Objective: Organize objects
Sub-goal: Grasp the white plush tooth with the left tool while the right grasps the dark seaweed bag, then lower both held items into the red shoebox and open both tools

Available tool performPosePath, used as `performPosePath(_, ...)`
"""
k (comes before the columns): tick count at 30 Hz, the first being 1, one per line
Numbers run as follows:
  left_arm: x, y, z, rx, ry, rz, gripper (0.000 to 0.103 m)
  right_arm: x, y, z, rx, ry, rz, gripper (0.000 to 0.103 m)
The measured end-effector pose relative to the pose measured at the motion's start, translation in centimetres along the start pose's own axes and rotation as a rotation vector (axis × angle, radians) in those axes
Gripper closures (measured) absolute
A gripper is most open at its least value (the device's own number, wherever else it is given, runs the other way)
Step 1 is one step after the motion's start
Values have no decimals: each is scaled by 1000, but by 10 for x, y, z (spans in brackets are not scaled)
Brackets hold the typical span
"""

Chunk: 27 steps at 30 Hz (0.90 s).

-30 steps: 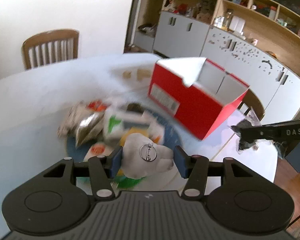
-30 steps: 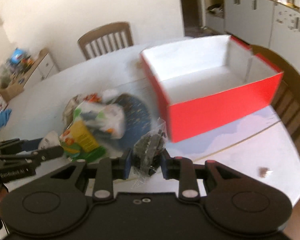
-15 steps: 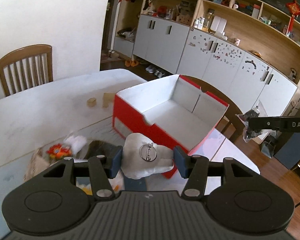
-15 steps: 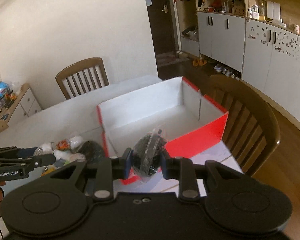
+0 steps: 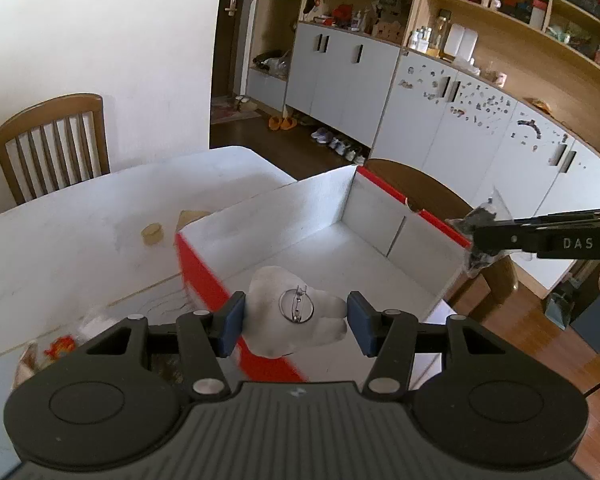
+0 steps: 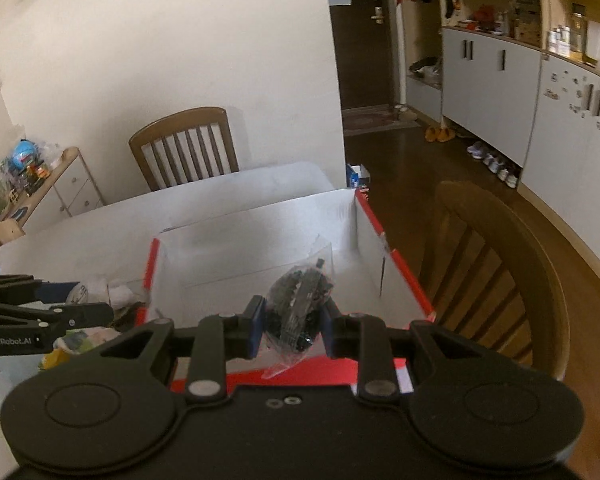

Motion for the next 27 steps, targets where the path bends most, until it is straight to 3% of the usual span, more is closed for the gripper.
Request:
performPosePath(9,-34,-69,-28,-76,-17,39,49,-13,-50,-17,-90,71,65,76)
performPosePath(13,-34,-106,-32,-110,-21,110,49,-11,-75,-17,-131,112,115,78)
performPosePath(19,-32,-151,-33,-147,-2,195,49,-5,-107,-17,-156,162,180,89)
performPosePath(27,-20,-200,-40,-166,-34,341,49,1,-114,-30,-208,172,225,82)
Point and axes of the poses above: each gripper's, at about its wrist camera, not at the fingertips, and y roughly against the way its jaws point, z to its left, x to its underside, the point moved 4 cm from there along -y, roughly the way its jaws point, and after that the axes turned 5 degrees about y, right-handed, at the moved point
